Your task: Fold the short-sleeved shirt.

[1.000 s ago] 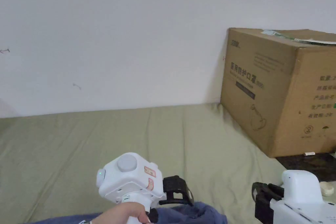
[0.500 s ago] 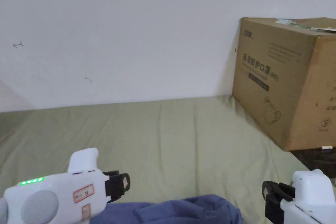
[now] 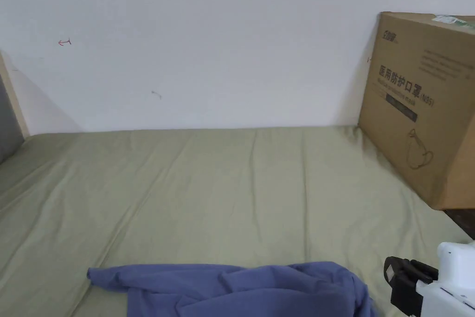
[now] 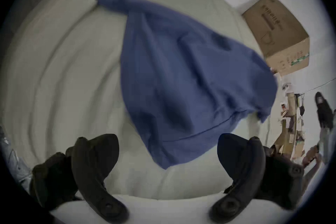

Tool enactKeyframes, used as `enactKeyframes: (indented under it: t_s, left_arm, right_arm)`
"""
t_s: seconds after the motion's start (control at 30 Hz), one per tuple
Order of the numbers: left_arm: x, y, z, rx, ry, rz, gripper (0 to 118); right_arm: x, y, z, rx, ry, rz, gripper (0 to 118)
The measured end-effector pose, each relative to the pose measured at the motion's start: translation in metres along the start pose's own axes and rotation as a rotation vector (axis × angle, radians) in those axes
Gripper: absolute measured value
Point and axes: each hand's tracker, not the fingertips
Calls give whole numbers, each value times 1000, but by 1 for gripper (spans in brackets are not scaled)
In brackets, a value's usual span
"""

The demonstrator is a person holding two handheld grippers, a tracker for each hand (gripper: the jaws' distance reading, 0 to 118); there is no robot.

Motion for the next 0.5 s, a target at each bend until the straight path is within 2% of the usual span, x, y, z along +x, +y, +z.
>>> enactKeyframes:
  t_s: [0.03,0.13,0.17,0.2,0.23,0.27,0.3,0.37,0.43,0.5]
  left_arm:
    - [4,-3,-13,-16,-6,-27,118]
    - [7,2,-39,7,100,-161,118]
    - [10,0,-35,11,111,-175,109]
    - [13,-3,-28,50,109,-188,89]
    - [15,-5,-19,108,135,-219,65]
    - [17,-7,-14,133,178,-259,24]
    - [16,-8,-8,158,201,-296,6]
    - [13,-16,18,210,113,-278,6]
    - [1,-10,31,237,43,-191,6]
    - [-16,-4,39,290,84,-162,6]
  right_arm:
    - [2,-3,-2,-15,-9,1,0]
    - [11,-14,-8,-55,-52,6,0]
    - [14,-18,-9,-63,-59,4,0]
    - [18,-23,-10,-74,-71,2,0]
    - [20,-27,-9,-91,-95,2,0]
    - [20,-28,-7,-107,-110,4,0]
    - [24,-32,-10,-136,-115,9,0]
    - [36,-35,-26,-244,-52,14,0]
    - [49,-34,-47,-398,67,36,0]
    - [54,-35,-66,-493,110,55,0]
